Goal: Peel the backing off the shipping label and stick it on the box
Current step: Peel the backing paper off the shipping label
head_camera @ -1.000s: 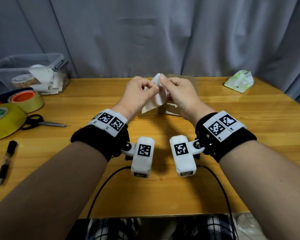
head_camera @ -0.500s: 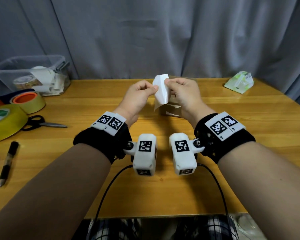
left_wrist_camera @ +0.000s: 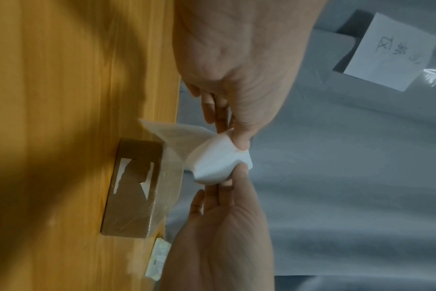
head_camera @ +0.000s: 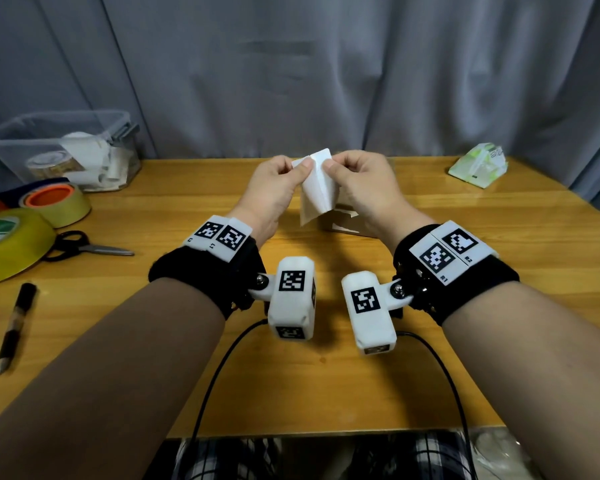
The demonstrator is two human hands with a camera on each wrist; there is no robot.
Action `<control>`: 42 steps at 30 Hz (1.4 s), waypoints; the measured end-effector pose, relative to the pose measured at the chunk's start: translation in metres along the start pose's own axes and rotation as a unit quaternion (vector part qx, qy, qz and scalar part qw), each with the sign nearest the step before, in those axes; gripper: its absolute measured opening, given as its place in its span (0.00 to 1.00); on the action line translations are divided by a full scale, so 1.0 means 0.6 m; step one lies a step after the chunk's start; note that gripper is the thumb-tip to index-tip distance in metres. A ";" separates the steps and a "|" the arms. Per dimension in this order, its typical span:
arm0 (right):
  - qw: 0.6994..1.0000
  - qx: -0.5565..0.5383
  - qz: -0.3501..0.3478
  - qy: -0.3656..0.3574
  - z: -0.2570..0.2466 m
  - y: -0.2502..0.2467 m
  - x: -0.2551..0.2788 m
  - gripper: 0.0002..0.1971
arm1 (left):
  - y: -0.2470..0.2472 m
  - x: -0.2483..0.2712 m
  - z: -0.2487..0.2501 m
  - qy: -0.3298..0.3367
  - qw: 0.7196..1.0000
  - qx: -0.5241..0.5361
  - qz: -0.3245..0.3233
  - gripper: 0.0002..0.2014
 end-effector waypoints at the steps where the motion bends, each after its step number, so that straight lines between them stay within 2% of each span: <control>1: 1.000 0.000 0.009 0.002 0.003 0.000 -0.003 0.13 | -0.001 -0.001 -0.002 0.011 1.000 -0.002 0.011 0.11; 5: 0.998 -0.017 0.047 0.022 0.015 0.001 -0.008 0.13 | -0.004 -0.007 -0.006 0.061 0.993 -0.089 0.040 0.14; 8: 0.997 -0.016 0.065 0.029 0.018 0.000 -0.005 0.12 | -0.005 -0.005 0.002 0.094 0.976 -0.192 0.045 0.11; 11: 0.997 -0.026 0.064 0.036 0.022 0.000 -0.006 0.11 | -0.005 0.000 0.009 0.108 0.958 -0.260 0.057 0.05; 14: 0.997 -0.031 0.060 0.047 0.028 -0.003 -0.006 0.10 | -0.007 0.002 0.008 0.108 0.950 -0.288 0.058 0.05; 25: 0.995 -0.031 0.067 0.070 0.039 -0.011 -0.001 0.11 | -0.020 0.002 -0.015 0.098 0.948 -0.299 0.057 0.05; 29: 0.995 -0.027 0.082 0.056 0.035 -0.018 -0.002 0.12 | -0.027 0.004 -0.015 0.095 0.948 -0.298 0.061 0.05; 34: 0.995 -0.038 0.074 0.055 0.039 -0.022 -0.003 0.11 | -0.034 0.000 -0.028 0.104 0.967 -0.223 0.058 0.06; 42: 0.989 -0.115 -0.043 0.087 0.039 -0.001 0.006 0.18 | -0.027 -0.008 -0.025 0.091 0.981 -0.139 0.102 0.06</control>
Point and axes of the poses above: each hand's wrist, its own x-axis away from the middle knuckle, its own y-axis out of the palm, z = x × y, the point moved 6 cm from there along -x, towards the middle knuckle, and after that the axes turned 10 degrees about y, right-handed, at the moved point
